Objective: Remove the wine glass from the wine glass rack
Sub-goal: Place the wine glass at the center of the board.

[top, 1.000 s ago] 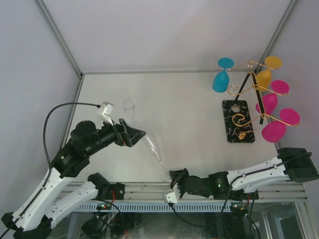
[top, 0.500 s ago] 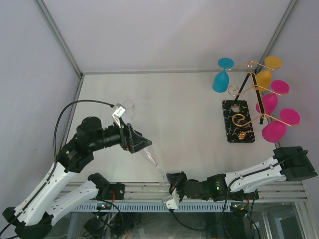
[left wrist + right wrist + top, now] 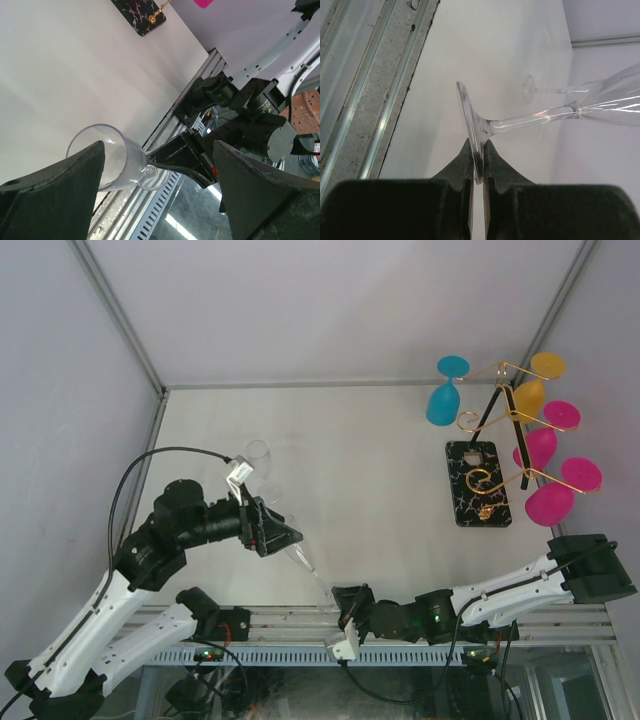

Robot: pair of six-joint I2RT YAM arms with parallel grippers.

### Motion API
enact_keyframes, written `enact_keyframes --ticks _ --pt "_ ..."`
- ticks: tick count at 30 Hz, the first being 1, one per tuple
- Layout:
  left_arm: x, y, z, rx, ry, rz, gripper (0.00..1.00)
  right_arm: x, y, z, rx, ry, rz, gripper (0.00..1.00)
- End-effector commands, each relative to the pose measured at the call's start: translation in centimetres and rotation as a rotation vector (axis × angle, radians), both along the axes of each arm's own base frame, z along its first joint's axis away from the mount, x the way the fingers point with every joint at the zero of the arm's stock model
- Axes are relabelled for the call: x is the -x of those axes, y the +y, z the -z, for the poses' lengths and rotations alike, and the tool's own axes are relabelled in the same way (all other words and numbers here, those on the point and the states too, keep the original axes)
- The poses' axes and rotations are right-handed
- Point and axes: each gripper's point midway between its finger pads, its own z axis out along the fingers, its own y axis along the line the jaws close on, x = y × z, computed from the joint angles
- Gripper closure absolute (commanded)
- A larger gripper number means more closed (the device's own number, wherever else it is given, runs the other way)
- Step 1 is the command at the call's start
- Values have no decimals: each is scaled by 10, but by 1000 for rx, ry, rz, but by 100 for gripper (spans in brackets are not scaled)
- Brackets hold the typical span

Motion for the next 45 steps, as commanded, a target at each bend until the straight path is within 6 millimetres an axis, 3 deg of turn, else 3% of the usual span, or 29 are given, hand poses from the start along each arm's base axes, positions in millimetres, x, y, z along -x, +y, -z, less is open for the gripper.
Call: enact_keyframes --ticks 1,7,10,16,22,35,38,42,45 --pt "11 -7 7 -5 -17 114 9 3 17 -36 -119 0 -2 100" --pt "33 -9 13 -35 -38 275 14 2 16 -36 -109 -11 -17 100" --pt "39 -3 23 -107 -21 323 21 1 15 -36 -108 -11 -17 100" --pt "54 2 9 -95 -88 403 29 3 11 -33 -112 3 -30 100" --pt "65 2 17 -112 -70 499 41 -6 8 -40 -146 -36 0 100" --pt "66 2 17 -125 -85 528 100 -8 4 -41 -167 -7 4 100" --pt "67 3 15 -124 -90 525 99 -8 3 -40 -156 -10 4 100" --pt "66 4 15 -128 -96 521 69 -7 1 -41 -155 -11 4 100" --pt "65 3 17 -131 -82 524 62 -8 1 -44 -165 -13 8 100"
